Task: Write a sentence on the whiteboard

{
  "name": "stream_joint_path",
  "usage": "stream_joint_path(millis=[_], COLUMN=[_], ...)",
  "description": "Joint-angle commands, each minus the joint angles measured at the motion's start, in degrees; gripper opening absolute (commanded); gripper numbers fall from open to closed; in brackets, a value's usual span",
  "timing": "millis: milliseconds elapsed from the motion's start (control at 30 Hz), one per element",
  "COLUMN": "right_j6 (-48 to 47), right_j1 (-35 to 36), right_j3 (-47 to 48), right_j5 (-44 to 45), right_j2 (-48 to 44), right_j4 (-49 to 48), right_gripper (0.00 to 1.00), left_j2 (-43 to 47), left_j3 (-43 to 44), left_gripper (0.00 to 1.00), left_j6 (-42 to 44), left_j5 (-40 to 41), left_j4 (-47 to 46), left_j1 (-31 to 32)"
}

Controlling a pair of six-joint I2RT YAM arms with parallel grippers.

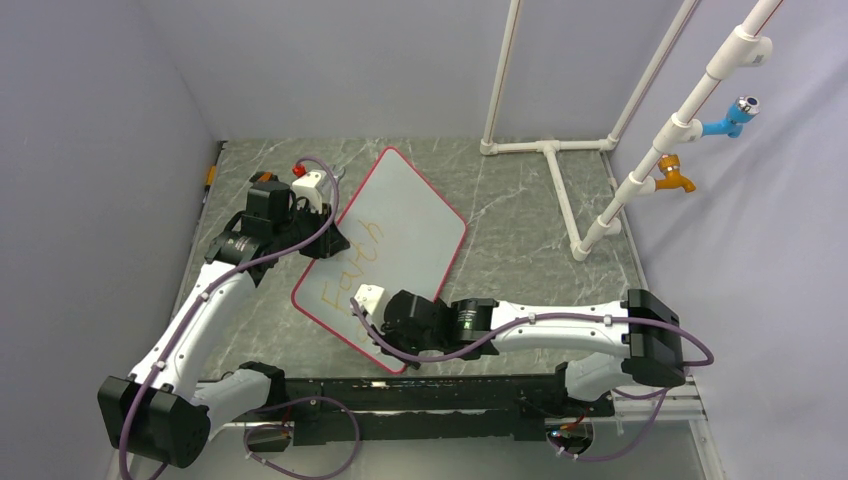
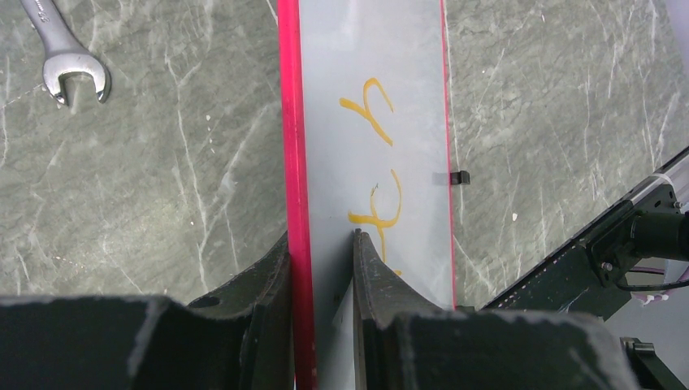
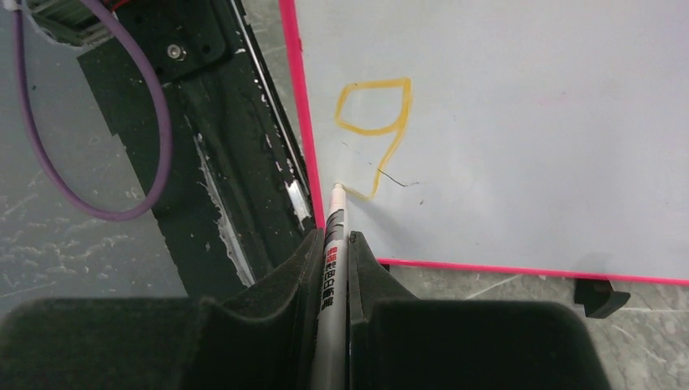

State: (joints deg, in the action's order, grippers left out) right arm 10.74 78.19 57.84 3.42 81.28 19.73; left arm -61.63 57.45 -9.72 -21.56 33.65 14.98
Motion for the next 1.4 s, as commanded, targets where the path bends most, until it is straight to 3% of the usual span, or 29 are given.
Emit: stream_joint_path(millis=[0,500,1367], right_j6=[0.4,3.8,5.8], right_j1=[0.8,1.1,0.7], right_j3=[3.1,-2.1,-2.3], right_j5=[1.3,10.3,14.5], right_j2=[1.5,-8.6,-3.7], right_j4=[-4.1,-11.6,-10.6], right_gripper=[0.0,0.0,0.0], left_j2=[1.6,1.8,1.8], left_j3=[-0.1,-0.3,-0.3], left_gripper=[0.0,0.0,0.0], left_j6=[7.8,7.7,7.8], left_j5=[6.1,6.4,6.3], left_j4=[-2.0,-2.0,-2.0], left_j1=[-0.1,0.0,0.0])
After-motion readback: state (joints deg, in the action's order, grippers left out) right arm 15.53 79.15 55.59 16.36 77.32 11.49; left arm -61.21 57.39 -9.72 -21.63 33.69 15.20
